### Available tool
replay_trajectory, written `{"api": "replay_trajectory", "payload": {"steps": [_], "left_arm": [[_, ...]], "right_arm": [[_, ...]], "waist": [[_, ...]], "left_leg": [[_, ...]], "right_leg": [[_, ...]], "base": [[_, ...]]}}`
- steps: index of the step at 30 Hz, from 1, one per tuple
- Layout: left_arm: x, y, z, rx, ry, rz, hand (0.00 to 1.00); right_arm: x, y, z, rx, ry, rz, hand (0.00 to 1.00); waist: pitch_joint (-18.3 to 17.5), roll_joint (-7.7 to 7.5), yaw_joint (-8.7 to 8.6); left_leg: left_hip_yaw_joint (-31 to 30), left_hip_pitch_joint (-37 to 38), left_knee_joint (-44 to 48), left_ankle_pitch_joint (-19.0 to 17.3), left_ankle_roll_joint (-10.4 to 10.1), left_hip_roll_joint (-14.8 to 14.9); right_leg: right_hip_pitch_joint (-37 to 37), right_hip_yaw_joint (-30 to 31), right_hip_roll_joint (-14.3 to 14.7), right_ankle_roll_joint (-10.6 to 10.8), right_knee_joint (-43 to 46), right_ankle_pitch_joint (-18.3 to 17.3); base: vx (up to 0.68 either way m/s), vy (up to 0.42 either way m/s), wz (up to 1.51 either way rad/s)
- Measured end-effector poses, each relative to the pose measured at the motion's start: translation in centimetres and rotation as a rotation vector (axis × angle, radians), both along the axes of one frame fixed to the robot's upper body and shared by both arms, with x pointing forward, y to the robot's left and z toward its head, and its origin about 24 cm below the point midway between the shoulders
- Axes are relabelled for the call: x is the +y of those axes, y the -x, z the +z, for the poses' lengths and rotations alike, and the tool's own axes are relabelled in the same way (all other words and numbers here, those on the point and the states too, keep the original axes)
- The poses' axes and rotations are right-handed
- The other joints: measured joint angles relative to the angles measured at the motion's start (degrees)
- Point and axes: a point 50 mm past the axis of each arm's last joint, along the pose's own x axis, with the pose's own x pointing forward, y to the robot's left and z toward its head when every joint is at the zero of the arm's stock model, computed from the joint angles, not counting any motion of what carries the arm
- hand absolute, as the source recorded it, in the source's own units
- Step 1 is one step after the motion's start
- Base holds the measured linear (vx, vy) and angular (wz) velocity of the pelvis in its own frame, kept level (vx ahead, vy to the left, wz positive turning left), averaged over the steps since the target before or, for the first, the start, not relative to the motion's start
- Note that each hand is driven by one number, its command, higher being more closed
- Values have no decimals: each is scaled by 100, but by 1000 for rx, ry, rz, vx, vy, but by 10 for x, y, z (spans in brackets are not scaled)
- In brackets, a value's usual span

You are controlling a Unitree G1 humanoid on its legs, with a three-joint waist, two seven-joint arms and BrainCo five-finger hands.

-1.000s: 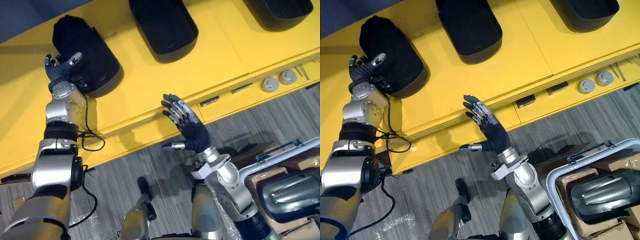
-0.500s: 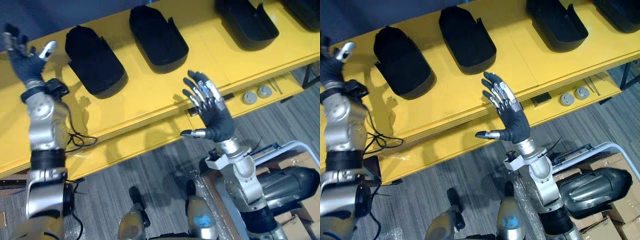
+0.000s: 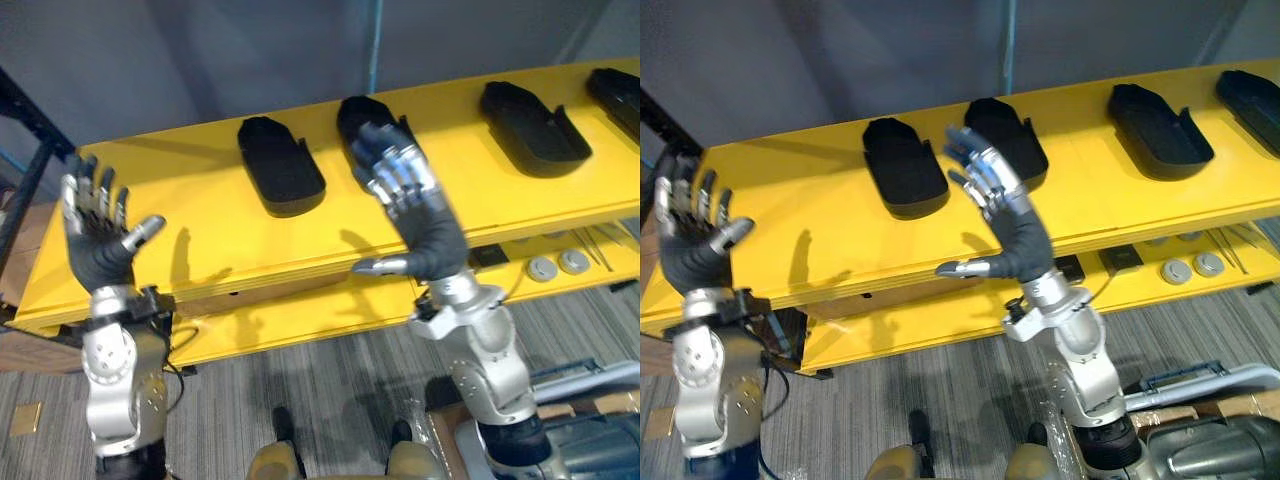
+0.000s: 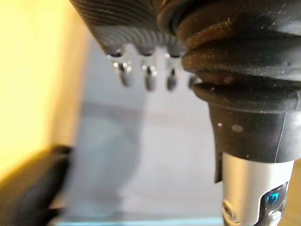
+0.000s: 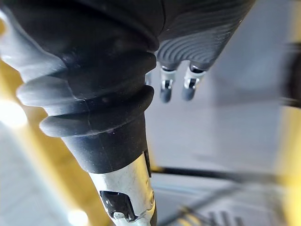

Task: Walk over and take plastic housings, then place them on the shelf

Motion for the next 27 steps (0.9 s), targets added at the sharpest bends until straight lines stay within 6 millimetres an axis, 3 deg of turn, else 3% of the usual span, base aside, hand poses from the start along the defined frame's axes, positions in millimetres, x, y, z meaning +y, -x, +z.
{"api": "replay_trajectory", "payload": {"steps": [2, 5, 6, 7, 9, 13, 18, 25, 27], "left_arm": [[-11, 6, -27, 122, -16, -11, 0], [-18, 11, -60, 290, -29, -43, 0], [-20, 16, -83, 391, -31, -55, 0], [-23, 21, -107, 496, -31, -70, 0], [-28, 31, -134, 619, -39, -81, 0], [-46, 49, -180, 791, -51, -180, 0], [-57, 65, -207, 904, -85, -233, 0], [-51, 84, -231, 1034, -72, -181, 0], [-50, 83, -233, 1033, -60, -190, 0]], "right_arm": [[-2, -15, -26, 99, 61, -107, 0], [-4, -31, -40, 159, 103, -183, 0], [-5, -40, -42, 172, 117, -218, 0], [-8, -49, -41, 178, 125, -259, 0], [-14, -63, -37, 175, 133, -337, 0], [-50, -89, -11, 122, 54, -569, 0], [-70, -95, 26, 0, -51, -688, 0], [-70, -97, 34, -11, -46, -667, 0], [-66, -100, 39, -9, -28, -638, 0]], "waist": [[-6, -17, 174], [-5, -19, 304], [-4, -20, 344], [-3, -18, 344], [22, -34, 377], [140, -23, 534], [279, -53, 591], [281, -52, 602], [450, -34, 603]], "left_leg": [[-164, -155, 2, 77, 37, -14], [-309, -205, 3, 115, 35, -44], [-341, -199, 2, 115, 34, -50], [-401, -207, 2, 121, 27, -59], [-436, -222, 0, 131, 21, -58], [-455, -291, -1, 102, 39, -53], [-425, -285, 0, 99, 59, -54], [-400, -273, 2, 100, 65, -27], [-388, -193, 2, 97, 60, -16]], "right_leg": [[-26, -178, 10, -6, -3, 35], [16, -306, 3, 28, 5, 61], [44, -343, 2, 25, 5, 58], [73, -418, 0, 17, 4, 49], [76, -439, 3, 5, 20, 32], [35, -455, 0, -18, 35, 8], [27, -439, -14, -5, 42, 16], [12, -436, -26, 19, 95, -31], [12, -417, -38, 21, 236, -111]], "base": [[20, -9, 36], [24, -12, 26], [7, -15, 18], [0, -15, 19], [-20, -10, 12], [-44, 1, 4], [0, 0, 0], [31, -24, 0], [4, -30, -3]]}}
